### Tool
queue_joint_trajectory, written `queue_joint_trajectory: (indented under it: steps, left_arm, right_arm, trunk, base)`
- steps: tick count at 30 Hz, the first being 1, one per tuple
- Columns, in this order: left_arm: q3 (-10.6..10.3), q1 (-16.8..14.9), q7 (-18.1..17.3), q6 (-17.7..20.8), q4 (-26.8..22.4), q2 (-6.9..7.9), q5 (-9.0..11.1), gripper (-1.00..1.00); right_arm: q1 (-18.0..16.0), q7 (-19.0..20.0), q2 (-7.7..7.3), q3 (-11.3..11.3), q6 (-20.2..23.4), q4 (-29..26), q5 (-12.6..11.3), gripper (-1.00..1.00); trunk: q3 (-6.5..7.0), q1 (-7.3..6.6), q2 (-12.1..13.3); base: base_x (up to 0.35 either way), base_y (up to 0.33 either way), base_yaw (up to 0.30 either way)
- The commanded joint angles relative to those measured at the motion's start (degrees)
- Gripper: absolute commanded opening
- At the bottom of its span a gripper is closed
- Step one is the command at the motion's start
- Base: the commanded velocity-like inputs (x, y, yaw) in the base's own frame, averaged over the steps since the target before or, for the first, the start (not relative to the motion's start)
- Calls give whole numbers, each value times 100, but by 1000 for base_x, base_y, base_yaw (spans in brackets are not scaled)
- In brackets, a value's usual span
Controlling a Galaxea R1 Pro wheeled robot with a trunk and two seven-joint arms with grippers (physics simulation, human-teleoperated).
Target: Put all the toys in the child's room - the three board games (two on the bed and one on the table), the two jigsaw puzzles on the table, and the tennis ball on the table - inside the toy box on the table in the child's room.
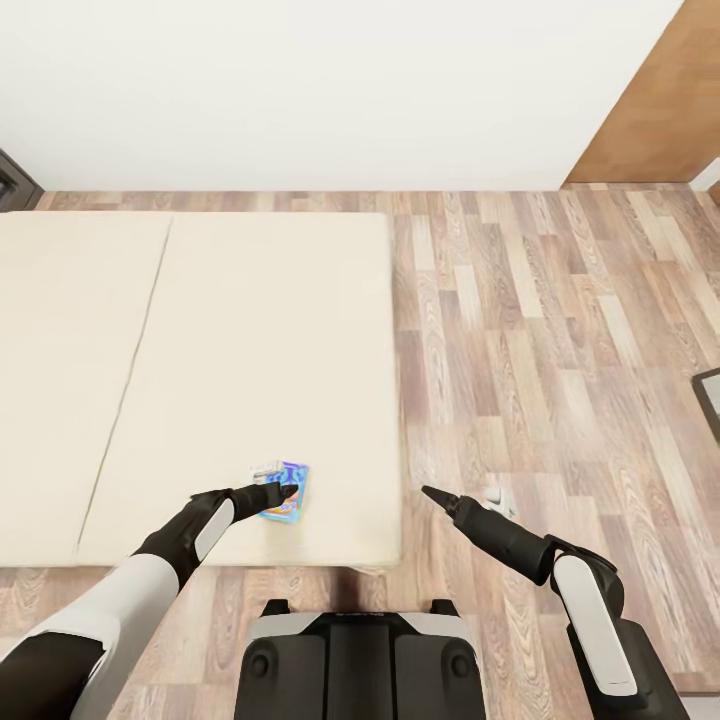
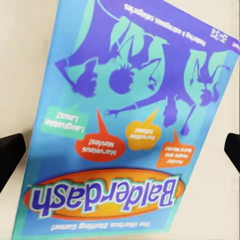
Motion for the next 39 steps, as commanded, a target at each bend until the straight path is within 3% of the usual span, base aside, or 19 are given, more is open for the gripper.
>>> queue_joint_trajectory:
  steps: [1, 28, 39]
  left_arm:
    - [-24, -1, 2, 26, -8, 6, 33, 100]
    - [-25, -1, 2, 26, -16, 1, 33, 100]
    - [-18, -1, -3, 27, -16, 5, 33, 100]
  right_arm:
    - [-3, 47, 1, -9, 28, 0, 38, 100]
    - [-3, 47, 0, -9, 28, 0, 38, 100]
    - [-2, 47, -7, -9, 28, 0, 33, 100]
  trunk:
    - [-6, 3, -9]
    - [-6, 3, -9]
    - [-6, 3, -9]
  base:
    - [0, -200, 0]
    - [0, -194, 0]
    - [0, -54, 0]
